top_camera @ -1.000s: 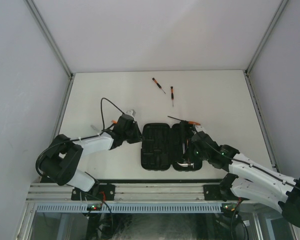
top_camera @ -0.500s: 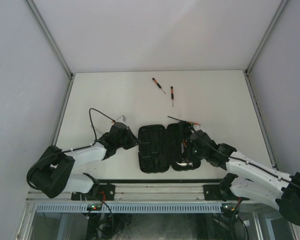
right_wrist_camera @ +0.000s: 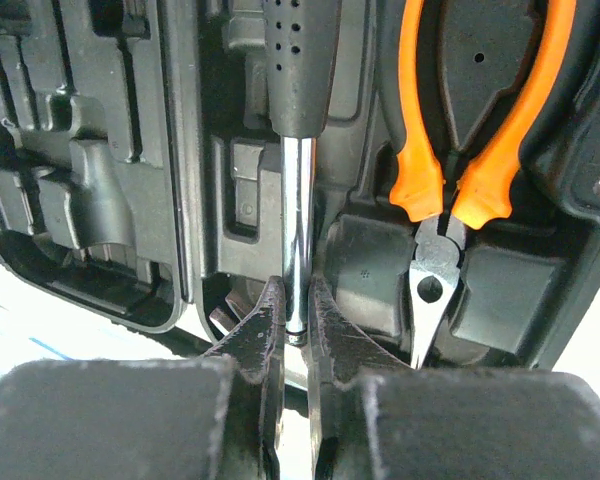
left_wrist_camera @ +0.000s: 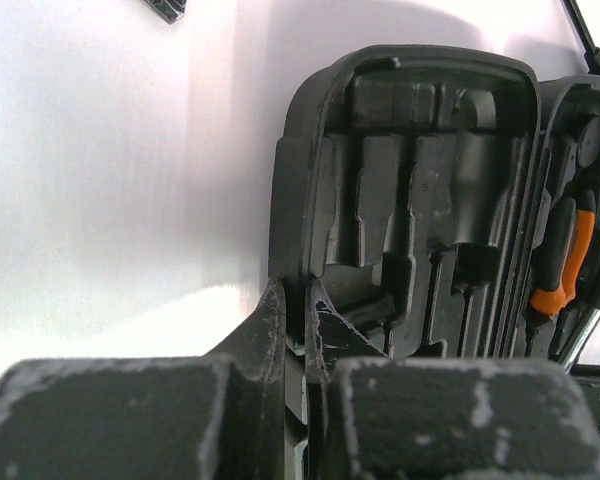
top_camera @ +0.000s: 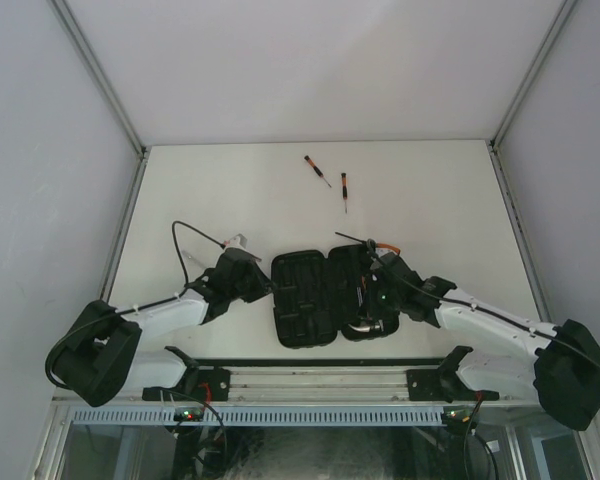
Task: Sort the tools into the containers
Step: Place the hammer in the storage box.
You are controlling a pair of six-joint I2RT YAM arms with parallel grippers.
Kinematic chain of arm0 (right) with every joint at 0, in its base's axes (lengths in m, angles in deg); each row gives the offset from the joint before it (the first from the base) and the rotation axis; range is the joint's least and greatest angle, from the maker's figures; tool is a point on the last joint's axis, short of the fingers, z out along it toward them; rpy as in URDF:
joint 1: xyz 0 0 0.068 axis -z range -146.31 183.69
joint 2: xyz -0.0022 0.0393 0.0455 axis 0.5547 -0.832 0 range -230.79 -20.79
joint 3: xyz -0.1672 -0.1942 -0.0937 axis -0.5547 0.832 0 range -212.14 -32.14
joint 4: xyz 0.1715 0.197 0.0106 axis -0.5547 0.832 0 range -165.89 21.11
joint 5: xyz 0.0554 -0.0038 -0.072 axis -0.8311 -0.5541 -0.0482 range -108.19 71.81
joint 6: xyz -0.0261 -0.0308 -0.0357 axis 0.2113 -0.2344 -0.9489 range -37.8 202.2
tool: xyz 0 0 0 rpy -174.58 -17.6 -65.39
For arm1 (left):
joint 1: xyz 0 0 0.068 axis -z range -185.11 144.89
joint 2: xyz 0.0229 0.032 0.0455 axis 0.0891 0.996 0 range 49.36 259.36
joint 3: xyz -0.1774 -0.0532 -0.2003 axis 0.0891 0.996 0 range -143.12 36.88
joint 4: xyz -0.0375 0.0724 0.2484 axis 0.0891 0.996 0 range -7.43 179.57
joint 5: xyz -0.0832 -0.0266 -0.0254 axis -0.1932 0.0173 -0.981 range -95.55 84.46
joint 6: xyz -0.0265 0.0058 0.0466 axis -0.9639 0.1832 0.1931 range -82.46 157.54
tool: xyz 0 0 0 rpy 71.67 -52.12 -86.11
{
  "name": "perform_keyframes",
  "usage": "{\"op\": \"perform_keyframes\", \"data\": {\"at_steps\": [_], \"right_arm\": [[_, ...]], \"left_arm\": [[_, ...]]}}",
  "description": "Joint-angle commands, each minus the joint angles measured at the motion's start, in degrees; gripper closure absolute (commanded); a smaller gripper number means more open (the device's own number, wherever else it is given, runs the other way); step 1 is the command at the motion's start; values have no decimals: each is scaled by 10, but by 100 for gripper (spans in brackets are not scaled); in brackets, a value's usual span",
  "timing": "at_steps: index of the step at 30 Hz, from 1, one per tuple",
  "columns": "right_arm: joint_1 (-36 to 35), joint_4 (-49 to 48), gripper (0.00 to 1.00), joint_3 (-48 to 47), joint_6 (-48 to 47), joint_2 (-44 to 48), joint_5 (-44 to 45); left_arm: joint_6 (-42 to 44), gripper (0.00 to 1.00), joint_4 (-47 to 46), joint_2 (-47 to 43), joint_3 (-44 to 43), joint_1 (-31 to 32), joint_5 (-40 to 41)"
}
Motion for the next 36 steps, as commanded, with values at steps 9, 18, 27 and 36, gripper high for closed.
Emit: {"op": "perform_keyframes", "data": {"at_steps": [9,18,27,36], "right_arm": [[3,-39,99,-29,-20,-35,-24],[2,-28,85,-28,-19,-43,-13],[1,-14,77,-29,-19,-37,-4],[0,16,80,-44,-25,-12,23]], "left_arm": [[-13,100,5,-12,2,-6,9],[-11,100,3,-10,1,-6,5],[-12,100,2,-13,4,-6,5],[-10,100,2,-9,0,-6,2]]}}
